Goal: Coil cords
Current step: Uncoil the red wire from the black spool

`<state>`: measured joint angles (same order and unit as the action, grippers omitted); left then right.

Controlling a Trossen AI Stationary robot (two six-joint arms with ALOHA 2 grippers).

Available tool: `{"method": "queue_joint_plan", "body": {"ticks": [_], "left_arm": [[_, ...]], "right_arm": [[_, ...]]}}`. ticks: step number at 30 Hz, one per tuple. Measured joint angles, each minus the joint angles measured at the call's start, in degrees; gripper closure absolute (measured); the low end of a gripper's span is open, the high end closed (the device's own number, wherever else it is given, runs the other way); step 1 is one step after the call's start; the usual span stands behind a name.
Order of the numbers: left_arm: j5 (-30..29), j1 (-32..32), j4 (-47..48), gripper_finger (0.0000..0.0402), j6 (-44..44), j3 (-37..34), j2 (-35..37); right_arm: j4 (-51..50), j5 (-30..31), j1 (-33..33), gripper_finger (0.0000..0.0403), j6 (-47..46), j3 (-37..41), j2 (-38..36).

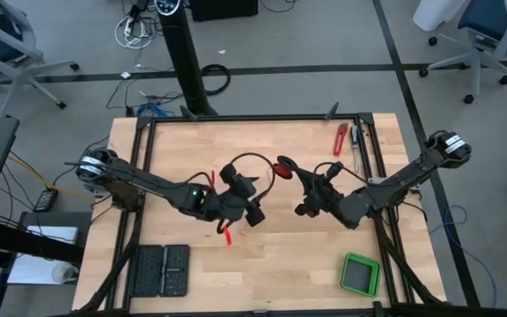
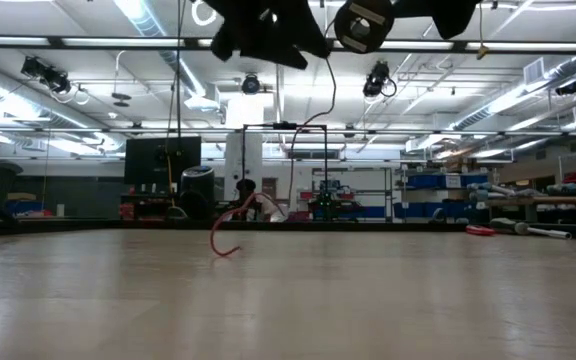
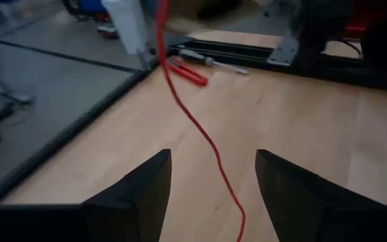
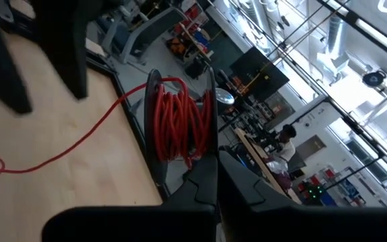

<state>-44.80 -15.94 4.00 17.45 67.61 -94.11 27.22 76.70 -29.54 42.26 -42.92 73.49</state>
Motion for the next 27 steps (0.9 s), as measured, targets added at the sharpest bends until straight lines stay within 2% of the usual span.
{"method": "queue_joint_plan", "body": {"ticks": [5, 9, 14, 20, 27], "left_arm": [[2.1, 1.0, -12.9, 0.0183, -2.3, -6.0, -0.1], [2.0, 1.4, -18.6, 0.0183, -5.1, -8.7, -0.1], [2.3, 1.8, -19.7, 0.0183, -6.5, -10.3, 0.0], [14.5, 2.3, -22.2, 0.0183, -6.4, -12.3, 0.0], [14.5, 2.8, -21.4, 0.0183, -5.2, -13.5, 0.0]], "right_arm": [[0.2, 0.4, -1.2, 0.0403, 0.0, 0.0, 0.0], [0.4, 0.4, -1.3, 0.0403, 0.0, 0.0, 0.0], [1.5, -0.3, -1.2, 0.0403, 0.0, 0.0, 0.0], [2.9, -1.5, -1.1, 0.0403, 0.7, 0.0, 0.0], [7.1, -2.9, -1.0, 0.0403, 3.7, 0.0, 0.0]]}}
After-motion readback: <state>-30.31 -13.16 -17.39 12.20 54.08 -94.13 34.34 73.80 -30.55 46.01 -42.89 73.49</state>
